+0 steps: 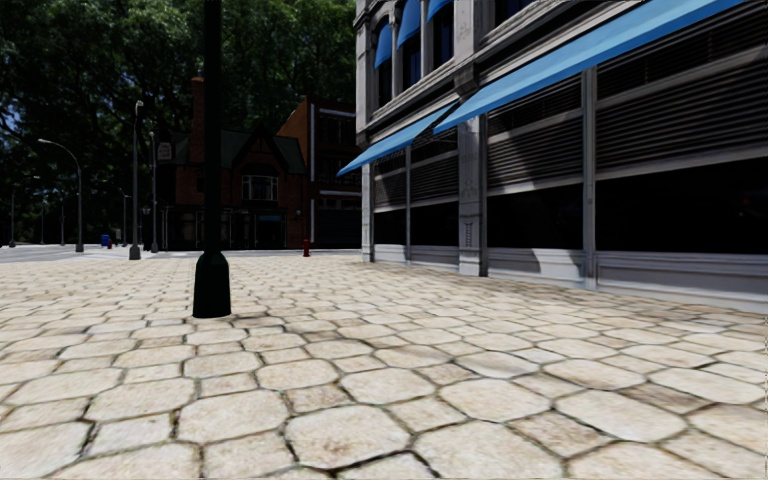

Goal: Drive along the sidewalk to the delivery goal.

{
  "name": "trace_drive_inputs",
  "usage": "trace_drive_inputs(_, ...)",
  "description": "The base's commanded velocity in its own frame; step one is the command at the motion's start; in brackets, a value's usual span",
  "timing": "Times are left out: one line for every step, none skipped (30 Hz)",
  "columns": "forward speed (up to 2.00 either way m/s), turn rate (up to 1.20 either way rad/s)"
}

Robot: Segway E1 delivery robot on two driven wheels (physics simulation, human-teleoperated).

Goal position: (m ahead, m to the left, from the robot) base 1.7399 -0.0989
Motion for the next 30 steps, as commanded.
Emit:
trace_drive_inputs(1.6, -0.13)
trace_drive_inputs(1.59, -0.16)
trace_drive_inputs(1.58, -0.31)
trace_drive_inputs(1.58, -0.31)
trace_drive_inputs(1.58, -0.41)
trace_drive_inputs(1.58, -0.45)
trace_drive_inputs(1.58, -0.46)
trace_drive_inputs(1.58, -0.46)
trace_drive_inputs(1.58, -0.46)
trace_drive_inputs(1.57, -0.46)
trace_drive_inputs(1.57, -0.36)
trace_drive_inputs(1.57, -0.36)
trace_drive_inputs(1.57, -0.16)
trace_drive_inputs(1.57, 0.0)
trace_drive_inputs(1.57, 0.0)
trace_drive_inputs(1.57, 0.0)
trace_drive_inputs(1.57, 0.0)
trace_drive_inputs(1.57, 0.0)
trace_drive_inputs(1.57, 0.0)
trace_drive_inputs(1.56, 0.0)
trace_drive_inputs(1.56, 0.0)
trace_drive_inputs(1.56, 0.0)
trace_drive_inputs(1.54, 0.0)
trace_drive_inputs(1.45, 0.0)
trace_drive_inputs(1.45, 0.0)
trace_drive_inputs(1.19, 0.26)
trace_drive_inputs(1.17, 0.36)
trace_drive_inputs(1.15, 0.39)
trace_drive_inputs(1.15, 0.4)
trace_drive_inputs(1.15, 0.4)
